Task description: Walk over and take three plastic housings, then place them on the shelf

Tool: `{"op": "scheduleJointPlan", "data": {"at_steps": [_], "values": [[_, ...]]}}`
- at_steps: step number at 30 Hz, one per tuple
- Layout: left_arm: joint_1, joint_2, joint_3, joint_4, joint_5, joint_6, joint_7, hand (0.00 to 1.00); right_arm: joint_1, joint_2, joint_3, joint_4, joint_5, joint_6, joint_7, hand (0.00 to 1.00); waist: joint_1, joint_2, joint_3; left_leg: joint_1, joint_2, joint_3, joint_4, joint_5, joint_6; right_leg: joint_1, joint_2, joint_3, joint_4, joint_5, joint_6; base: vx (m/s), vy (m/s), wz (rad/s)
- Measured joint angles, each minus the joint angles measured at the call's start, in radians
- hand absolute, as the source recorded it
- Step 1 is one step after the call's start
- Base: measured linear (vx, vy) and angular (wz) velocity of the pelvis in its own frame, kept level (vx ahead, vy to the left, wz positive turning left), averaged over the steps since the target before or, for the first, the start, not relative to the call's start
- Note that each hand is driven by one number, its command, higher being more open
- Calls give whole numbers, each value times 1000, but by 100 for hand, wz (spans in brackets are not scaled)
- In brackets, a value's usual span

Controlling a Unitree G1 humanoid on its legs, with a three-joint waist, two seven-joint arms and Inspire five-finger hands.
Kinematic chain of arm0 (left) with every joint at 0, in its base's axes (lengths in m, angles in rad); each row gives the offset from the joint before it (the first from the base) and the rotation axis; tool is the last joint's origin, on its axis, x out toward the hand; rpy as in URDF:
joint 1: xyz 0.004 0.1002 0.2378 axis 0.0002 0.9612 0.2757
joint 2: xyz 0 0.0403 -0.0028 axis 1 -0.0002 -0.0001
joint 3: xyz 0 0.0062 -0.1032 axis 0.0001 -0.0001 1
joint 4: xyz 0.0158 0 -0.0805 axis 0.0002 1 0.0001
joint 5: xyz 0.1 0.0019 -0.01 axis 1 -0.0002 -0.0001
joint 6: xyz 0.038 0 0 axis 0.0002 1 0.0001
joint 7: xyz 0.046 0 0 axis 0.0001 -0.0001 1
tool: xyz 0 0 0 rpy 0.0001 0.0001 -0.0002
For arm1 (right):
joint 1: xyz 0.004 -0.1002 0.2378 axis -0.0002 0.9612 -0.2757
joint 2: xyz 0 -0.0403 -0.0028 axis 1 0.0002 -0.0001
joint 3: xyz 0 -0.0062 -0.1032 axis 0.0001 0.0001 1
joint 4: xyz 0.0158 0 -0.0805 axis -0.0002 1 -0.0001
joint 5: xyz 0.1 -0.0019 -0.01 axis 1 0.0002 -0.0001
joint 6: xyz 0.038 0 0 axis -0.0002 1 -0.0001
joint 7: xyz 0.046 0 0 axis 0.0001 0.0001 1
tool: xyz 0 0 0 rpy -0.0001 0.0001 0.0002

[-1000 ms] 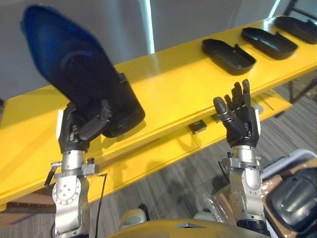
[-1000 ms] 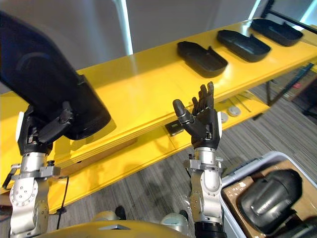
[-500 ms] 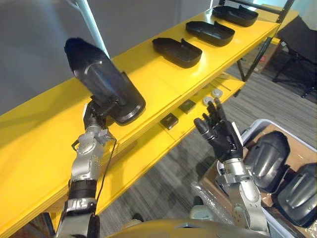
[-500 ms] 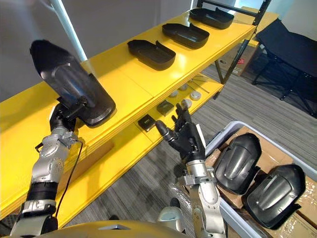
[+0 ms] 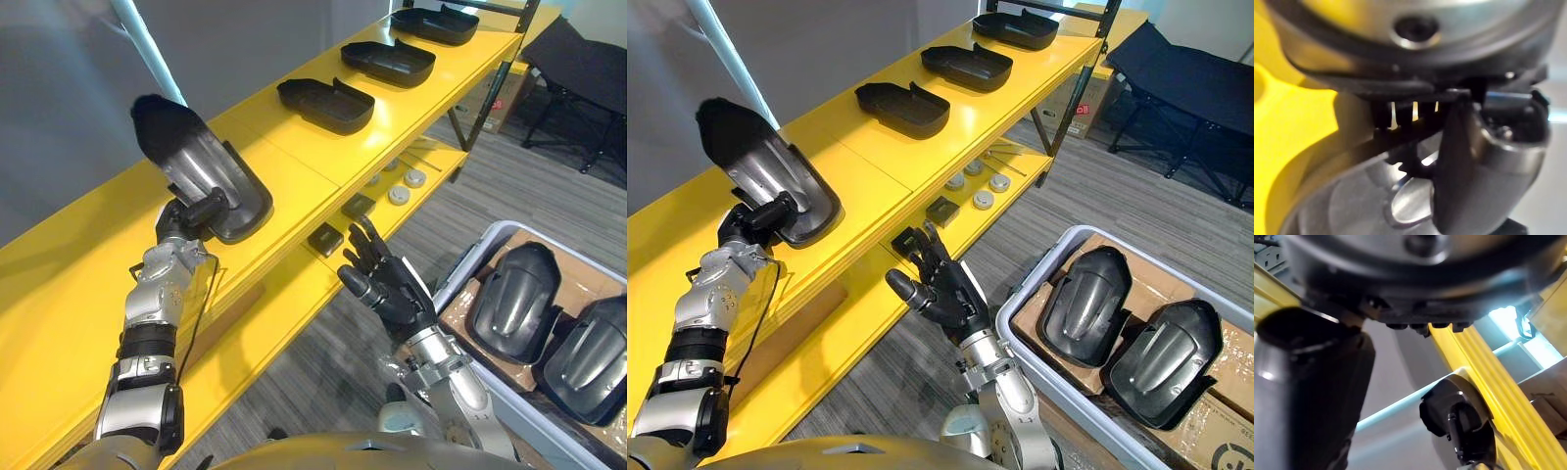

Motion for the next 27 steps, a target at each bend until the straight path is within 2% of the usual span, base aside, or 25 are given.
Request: {"op": "scheduleJointPlan", "data": {"at_steps": [4, 11, 15, 17, 24, 27], "values": [[-10, 15, 0, 28, -1, 10, -41, 100, 8, -39, 36, -65, -1, -1, -18, 100, 1, 7, 0, 2, 0, 1, 1, 1, 1, 0, 0, 2, 3, 0, 0, 0, 0, 0], [-35, 17, -1, 65, 5, 30, -85, 100, 7, -59, 43, -66, 0, -1, -41, 100, 7, 28, 1, 1, 0, -11, 0, 8, 3, 4, -1, -10, 5, 0, 1, -10, -5, 3], [-40, 18, -2, 66, 4, 31, -66, 100, 7, -73, 62, -66, 0, -1, -61, 100, 7, 30, 1, -1, 0, -21, -8, 17, 3, 5, -1, -22, 5, 0, 1, -21, -12, 7], [-42, 20, -2, 67, 3, 30, -27, 100, 7, -73, 71, -66, 0, -1, -64, 100, 7, 30, 2, -2, 0, -24, -8, 18, 3, 5, -1, -23, 5, -1, 1, 0, 0, 0], [-99, 37, 39, 106, 44, 15, 240, 100, 8, -73, 130, -65, 0, -1, -81, 100, -2, 27, 13, -3, 0, -28, -10, 22, 4, 4, 0, -23, 5, 0, 0, 0, 0, 0], [-159, 61, 53, 104, 41, -47, 349, 100, 8, -72, 151, -54, -1, -9, -84, 100, -4, 21, 34, -9, 0, -35, -11, 25, 5, 1, 0, -27, 9, 0, 0, -6, -4, 6]]}}
